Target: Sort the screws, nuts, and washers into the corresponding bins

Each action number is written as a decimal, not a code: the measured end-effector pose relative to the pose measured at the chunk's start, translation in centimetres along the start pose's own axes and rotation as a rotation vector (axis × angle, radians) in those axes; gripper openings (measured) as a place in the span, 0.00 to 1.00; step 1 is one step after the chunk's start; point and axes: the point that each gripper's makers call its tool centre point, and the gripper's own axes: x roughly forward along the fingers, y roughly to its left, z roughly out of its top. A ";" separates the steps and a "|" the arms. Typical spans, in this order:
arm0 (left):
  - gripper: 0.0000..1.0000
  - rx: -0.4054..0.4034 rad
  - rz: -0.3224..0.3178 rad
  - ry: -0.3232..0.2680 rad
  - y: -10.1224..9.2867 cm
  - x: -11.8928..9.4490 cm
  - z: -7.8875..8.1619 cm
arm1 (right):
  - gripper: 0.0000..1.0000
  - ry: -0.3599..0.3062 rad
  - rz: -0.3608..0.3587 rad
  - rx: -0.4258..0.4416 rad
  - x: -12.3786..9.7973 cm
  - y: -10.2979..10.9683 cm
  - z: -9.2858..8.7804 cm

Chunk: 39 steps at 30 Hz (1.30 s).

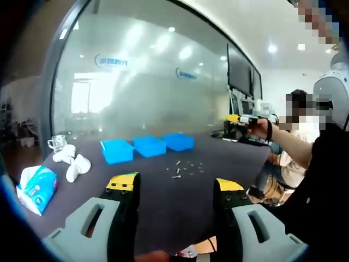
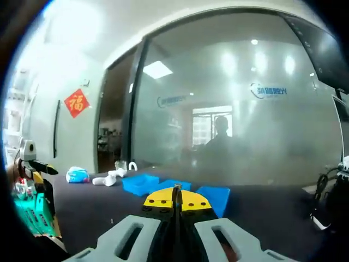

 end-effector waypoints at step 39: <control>0.52 -0.008 0.136 -0.034 3.2 -1.8 1.0 | 0.00 0.278 -0.103 -0.088 19.3 -5.5 -5.2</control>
